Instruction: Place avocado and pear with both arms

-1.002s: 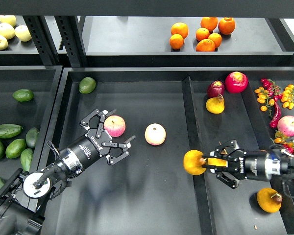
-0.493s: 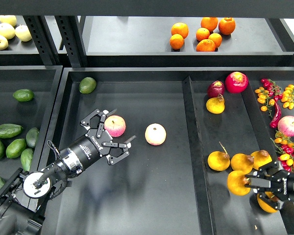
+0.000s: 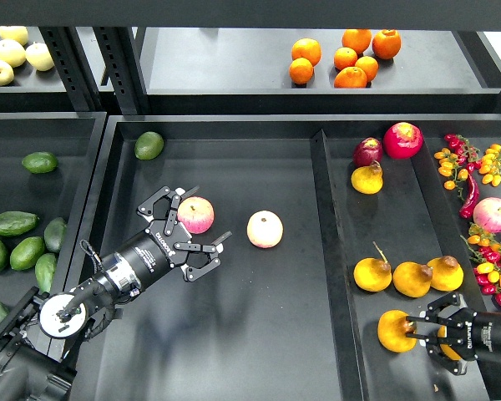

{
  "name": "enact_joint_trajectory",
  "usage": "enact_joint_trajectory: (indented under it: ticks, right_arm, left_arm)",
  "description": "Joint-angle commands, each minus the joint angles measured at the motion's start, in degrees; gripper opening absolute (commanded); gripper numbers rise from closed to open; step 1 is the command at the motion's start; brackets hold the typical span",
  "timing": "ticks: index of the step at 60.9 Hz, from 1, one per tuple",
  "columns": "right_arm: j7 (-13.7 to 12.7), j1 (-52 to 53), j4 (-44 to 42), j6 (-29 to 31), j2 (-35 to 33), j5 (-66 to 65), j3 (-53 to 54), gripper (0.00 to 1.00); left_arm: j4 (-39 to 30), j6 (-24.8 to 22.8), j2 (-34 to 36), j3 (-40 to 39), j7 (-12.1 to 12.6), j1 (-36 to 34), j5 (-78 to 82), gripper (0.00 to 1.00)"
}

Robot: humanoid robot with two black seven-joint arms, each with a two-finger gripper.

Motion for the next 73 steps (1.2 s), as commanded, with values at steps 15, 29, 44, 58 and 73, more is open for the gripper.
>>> enact_joint_trajectory:
  ticks: [15,29,44,58,73]
  right_arm:
    - [0.0,-0.3,-2.1,0.0,1.2,-0.3,0.1,0.14]
    - [0.0,-0.1,-2.6,0.0,1.3,-0.5,0.3,0.4]
    - [0.0,0.2,-2.3,0.0,1.3,-2.6,0.8,0.74]
    - [0.0,0.9,-1.4,0.0,0.6,-2.6,0.6,0.87]
    - [0.0,2.5,1.5,0.0,-2.9,-2.3,0.4,0.89]
  left_arm:
    - [0.0,0.0,0.0,0.1,0.0,0.0,0.0,0.99]
    - [-0.1,0.0,0.0,0.1,0.0,0.0,0.0,0.99]
    - [-0.1,0.0,0.0,0.1,0.0,0.0,-0.1,0.99]
    - [-0.1,0.0,0.0,0.1,0.0,0.0,0.0,0.99]
    - [-0.2,0.0,0.0,0.1,0.1,0.0,0.0,0.99]
